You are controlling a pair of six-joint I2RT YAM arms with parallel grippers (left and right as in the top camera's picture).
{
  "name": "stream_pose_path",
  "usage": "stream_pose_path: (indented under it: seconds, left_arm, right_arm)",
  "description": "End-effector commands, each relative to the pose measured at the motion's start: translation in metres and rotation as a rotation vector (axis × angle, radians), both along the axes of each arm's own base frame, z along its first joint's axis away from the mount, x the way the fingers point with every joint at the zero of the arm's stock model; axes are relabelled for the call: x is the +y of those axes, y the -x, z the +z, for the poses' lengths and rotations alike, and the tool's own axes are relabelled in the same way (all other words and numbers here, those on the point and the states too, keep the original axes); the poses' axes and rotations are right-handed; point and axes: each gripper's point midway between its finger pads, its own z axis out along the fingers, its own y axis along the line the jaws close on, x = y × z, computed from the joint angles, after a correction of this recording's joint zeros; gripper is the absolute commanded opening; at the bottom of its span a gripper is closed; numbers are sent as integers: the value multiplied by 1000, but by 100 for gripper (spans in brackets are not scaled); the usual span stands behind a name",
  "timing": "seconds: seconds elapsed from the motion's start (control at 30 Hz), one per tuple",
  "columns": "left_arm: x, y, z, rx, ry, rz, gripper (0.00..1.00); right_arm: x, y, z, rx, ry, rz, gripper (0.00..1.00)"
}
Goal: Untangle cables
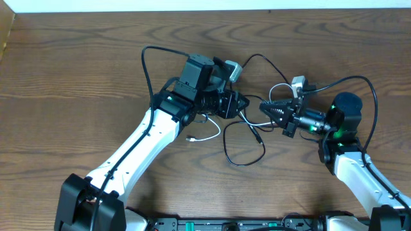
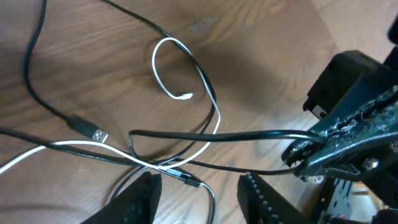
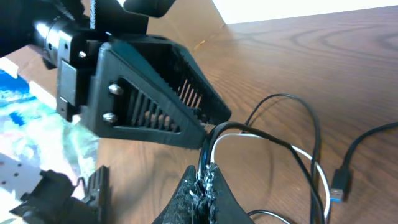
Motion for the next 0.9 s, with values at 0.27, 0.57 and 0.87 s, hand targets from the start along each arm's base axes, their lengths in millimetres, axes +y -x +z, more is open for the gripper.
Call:
stream_pose_path:
  seconds: [0.27, 0.57, 0.87]
  left_arm:
    - [-4, 1, -16, -207, -89, -222, 41]
    - [-23, -10, -30, -244, -72, -245, 53]
    - [-28, -18, -23, -292, -49, -237, 8]
  right_arm:
    - [7, 14, 6, -1, -25, 92, 1]
    - [7, 15, 6, -1, -27, 99, 1]
    - [7, 15, 6, -1, -26, 97, 1]
